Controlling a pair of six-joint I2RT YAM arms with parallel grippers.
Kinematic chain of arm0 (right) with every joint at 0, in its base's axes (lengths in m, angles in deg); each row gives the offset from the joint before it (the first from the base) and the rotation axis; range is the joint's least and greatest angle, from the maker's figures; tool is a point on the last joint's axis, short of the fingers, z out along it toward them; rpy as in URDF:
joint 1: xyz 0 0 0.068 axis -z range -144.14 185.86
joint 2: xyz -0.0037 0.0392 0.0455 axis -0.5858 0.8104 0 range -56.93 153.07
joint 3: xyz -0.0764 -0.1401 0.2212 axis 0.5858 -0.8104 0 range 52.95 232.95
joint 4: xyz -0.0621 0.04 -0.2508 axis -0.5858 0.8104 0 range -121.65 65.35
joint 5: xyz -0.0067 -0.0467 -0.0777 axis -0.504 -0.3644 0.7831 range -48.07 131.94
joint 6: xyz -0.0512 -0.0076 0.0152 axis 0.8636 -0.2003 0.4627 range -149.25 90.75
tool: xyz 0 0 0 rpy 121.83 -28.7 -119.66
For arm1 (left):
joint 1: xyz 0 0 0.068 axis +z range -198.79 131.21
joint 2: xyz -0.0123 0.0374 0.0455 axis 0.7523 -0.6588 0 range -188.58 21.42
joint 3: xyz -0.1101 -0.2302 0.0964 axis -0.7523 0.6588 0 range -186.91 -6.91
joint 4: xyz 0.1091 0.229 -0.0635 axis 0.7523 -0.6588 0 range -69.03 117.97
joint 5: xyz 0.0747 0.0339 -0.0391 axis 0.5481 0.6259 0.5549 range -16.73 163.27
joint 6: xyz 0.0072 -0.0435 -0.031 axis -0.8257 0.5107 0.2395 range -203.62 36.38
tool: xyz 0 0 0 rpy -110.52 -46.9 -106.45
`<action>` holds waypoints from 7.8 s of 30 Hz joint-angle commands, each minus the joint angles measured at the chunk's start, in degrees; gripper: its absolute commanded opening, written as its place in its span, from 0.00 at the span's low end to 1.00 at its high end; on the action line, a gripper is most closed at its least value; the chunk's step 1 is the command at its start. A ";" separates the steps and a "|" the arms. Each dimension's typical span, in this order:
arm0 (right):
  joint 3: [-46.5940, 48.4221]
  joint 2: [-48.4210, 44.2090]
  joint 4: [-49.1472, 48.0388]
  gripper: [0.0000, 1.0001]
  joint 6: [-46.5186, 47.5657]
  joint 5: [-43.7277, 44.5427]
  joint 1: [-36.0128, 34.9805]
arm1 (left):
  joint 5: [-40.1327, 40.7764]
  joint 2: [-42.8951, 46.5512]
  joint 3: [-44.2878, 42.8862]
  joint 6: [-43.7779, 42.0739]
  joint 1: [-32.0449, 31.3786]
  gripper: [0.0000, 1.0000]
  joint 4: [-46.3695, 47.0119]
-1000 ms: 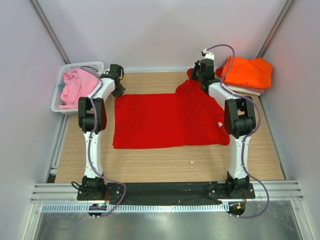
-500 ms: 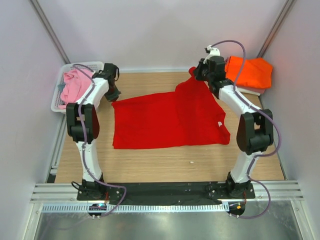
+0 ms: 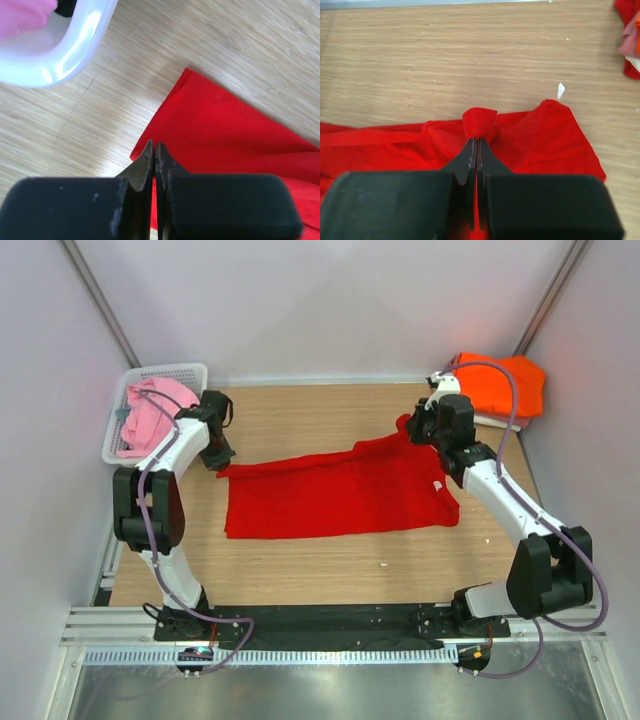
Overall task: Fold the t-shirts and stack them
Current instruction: Fold the tshirt
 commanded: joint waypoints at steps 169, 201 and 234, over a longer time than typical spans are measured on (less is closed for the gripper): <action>-40.07 -22.39 16.06 0.02 -56.80 11.66 -47.84 | -8.13 37.96 60.50 38.53 -53.94 0.26 24.69; -7.57 -11.42 29.26 0.01 -35.28 14.83 -33.11 | -5.31 29.26 20.17 17.55 -38.59 0.00 -1.67; 32.60 34.29 30.73 0.72 -21.11 9.36 -11.73 | -23.06 -20.29 -30.93 -2.07 -13.70 0.39 -7.27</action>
